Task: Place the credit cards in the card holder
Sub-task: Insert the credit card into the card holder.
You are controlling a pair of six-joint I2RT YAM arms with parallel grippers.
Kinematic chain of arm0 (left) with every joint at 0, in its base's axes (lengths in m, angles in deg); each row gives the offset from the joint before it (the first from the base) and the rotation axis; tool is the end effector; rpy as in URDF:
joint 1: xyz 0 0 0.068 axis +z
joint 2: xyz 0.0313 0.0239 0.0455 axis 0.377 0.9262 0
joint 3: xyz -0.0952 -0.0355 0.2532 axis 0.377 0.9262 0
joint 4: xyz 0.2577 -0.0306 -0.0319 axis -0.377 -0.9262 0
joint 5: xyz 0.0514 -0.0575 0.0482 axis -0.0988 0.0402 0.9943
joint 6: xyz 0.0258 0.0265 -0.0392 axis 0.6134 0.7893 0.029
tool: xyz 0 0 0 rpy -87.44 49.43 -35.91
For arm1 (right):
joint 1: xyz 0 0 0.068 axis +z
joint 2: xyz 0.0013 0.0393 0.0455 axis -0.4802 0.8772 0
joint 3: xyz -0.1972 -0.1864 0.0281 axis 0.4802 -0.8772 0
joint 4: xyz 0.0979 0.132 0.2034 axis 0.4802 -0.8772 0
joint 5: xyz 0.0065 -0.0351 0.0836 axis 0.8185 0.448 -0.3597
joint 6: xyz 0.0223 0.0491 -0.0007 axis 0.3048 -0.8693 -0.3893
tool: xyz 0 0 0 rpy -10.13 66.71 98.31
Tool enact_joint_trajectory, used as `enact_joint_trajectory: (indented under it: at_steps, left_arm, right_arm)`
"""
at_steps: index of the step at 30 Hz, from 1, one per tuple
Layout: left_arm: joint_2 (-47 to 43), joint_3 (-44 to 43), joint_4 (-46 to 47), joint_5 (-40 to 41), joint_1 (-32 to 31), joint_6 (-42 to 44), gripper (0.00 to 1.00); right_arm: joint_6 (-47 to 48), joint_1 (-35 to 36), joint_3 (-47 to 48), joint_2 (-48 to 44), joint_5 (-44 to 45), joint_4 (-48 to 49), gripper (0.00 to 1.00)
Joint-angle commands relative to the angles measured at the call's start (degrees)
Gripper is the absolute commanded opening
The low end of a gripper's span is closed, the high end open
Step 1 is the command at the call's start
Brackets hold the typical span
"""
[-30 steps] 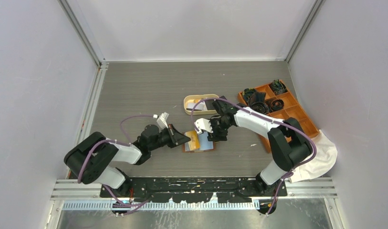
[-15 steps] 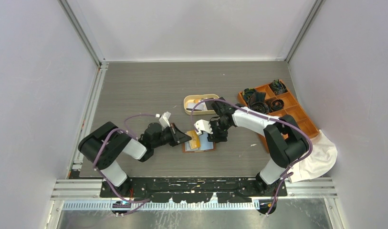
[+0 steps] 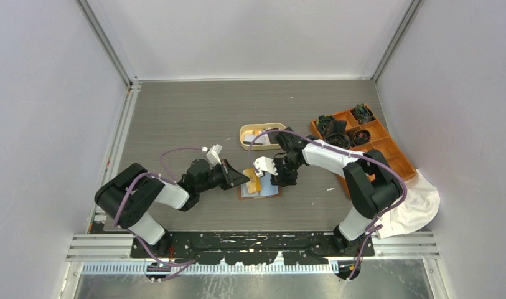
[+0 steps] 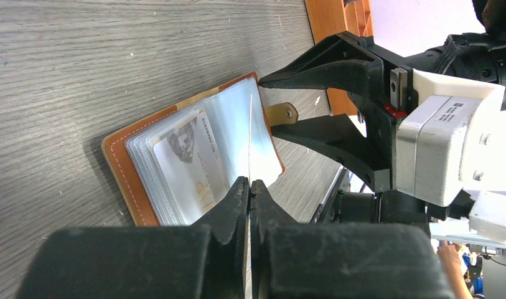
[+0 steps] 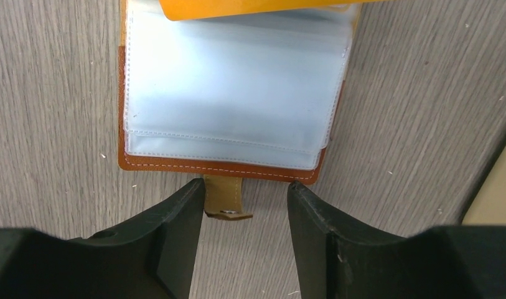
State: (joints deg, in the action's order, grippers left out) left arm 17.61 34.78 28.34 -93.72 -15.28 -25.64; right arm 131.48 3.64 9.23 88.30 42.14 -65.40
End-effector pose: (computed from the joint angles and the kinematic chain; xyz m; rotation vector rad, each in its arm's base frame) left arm 0.1955 -0.1644 0.1267 -0.1616 2.1493 -1.4137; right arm 0.2417 0.1695 0.1654 -2.1670 1.6896 0.4266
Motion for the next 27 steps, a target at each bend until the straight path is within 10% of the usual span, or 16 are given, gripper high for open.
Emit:
enact_joint_trajectory:
  at_steps: [1, 27]
  left_arm:
    - [-2.2, -1.3, -1.7, 0.3, 0.2, 1.9, 0.00]
    - [2.5, -3.5, -4.8, -1.3, 0.1, 0.2, 0.00]
  right_arm:
    - [0.2, -0.2, 0.9, 0.4, -0.1, -0.8, 0.56]
    - [0.3, -0.1, 1.3, 0.3, -0.7, -1.8, 0.55]
